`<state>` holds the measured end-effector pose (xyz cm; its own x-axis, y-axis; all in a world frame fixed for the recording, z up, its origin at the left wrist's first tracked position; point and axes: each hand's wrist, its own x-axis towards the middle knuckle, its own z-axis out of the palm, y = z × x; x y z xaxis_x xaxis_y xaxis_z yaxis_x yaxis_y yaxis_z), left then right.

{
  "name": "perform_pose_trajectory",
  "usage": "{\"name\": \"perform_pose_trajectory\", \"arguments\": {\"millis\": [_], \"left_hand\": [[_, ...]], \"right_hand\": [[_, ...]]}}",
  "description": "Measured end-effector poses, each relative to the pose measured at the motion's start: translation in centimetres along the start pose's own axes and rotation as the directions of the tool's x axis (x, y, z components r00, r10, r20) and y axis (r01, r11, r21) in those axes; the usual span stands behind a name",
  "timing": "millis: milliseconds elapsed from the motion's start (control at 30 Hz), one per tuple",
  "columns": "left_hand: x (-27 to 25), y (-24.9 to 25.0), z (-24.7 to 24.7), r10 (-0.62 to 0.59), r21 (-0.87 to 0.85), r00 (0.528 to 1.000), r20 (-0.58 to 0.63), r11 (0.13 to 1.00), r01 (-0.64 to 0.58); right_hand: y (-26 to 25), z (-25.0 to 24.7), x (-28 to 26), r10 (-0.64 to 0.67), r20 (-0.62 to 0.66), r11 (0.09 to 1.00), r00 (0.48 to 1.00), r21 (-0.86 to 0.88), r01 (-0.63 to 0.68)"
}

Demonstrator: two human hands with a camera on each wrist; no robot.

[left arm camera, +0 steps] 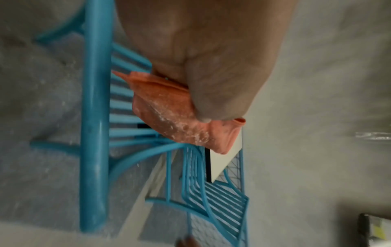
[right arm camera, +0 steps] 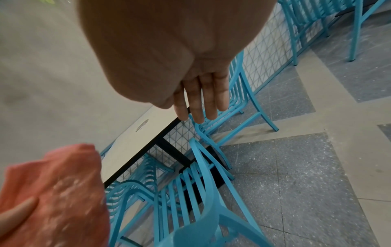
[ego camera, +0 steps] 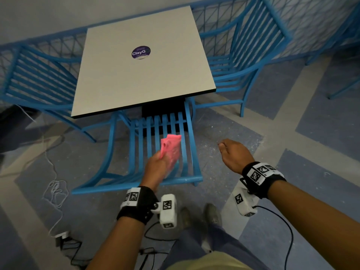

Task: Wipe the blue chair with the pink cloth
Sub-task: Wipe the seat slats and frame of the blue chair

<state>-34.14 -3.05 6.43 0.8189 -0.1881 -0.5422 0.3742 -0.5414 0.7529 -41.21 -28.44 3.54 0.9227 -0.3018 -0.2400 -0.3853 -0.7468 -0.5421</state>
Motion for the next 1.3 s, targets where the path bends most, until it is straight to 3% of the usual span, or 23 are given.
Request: {"name": "perform_pose_trajectory", "arguments": {"millis": [133, 267, 400, 566, 633, 733, 833, 933, 1000, 1166, 1300], "left_hand": [[0.0, -2.3, -1.5, -0.022, 0.147, 0.998, 0.054, 0.989, 0.014], [-0.9, -3.3, 2.9, -0.005, 0.096, 0.975, 0.221, 0.995, -0.016], [-0.6, -4.2, 7.0, 0.002, 0.137, 0.973, 0.233, 0.990, -0.034], [-2.3, -2.0, 5.3, 0.027, 0.008, 0.963, 0.267, 1.000, -0.030], [-3.2, -1.6, 2.0, 0.062, -0.022, 0.975, 0.215, 0.998, -0.058], [-4.0, -2.6, -4.2, 0.059, -0.027, 0.998, -0.003, 0.998, -0.059], [-4.4, -4.8, -9.6, 0.001, 0.098, 0.971, -0.238, 0.995, 0.023], [-4.7, -7.1, -11.7, -0.043, 0.277, 0.959, -0.281, 0.953, 0.124], [-4.4, -8.8, -10.7, -0.049, 0.314, 0.973, -0.226, 0.942, 0.121], [-2.5, -12.5, -3.7, -0.017, 0.217, 0.995, -0.103, 0.975, 0.039], [-2.4, -10.5, 2.3, -0.003, 0.110, 1.000, -0.013, 0.994, 0.004]], "right_hand": [[-0.7, 1.0, -0.2, 0.023, -0.008, 0.999, 1.000, 0.034, -0.022], [-2.2, 1.6, -0.3, 0.019, 0.011, 0.999, 1.000, 0.030, -0.019], [-3.3, 1.9, -0.6, 0.037, -0.037, 0.997, 0.999, 0.065, -0.034], [-4.1, 2.0, -0.7, 0.055, -0.130, 0.992, 0.990, 0.116, -0.040], [-4.2, 2.2, -0.6, 0.046, -0.116, 0.994, 0.992, 0.103, -0.034], [-4.8, 2.7, -0.4, 0.018, -0.086, 0.993, 0.996, 0.119, -0.008], [-5.5, 3.8, -0.1, -0.015, -0.029, 0.992, 0.999, 0.122, 0.018], [-6.1, 5.2, 0.3, -0.048, 0.015, 0.992, 0.999, 0.120, 0.046], [-6.5, 5.9, 0.4, -0.081, 0.032, 0.989, 0.996, 0.125, 0.077], [-6.9, 6.2, 0.3, -0.137, 0.048, 0.986, 0.989, 0.107, 0.131], [-6.9, 6.1, 0.0, -0.156, 0.038, 0.984, 0.987, 0.088, 0.152]]}}
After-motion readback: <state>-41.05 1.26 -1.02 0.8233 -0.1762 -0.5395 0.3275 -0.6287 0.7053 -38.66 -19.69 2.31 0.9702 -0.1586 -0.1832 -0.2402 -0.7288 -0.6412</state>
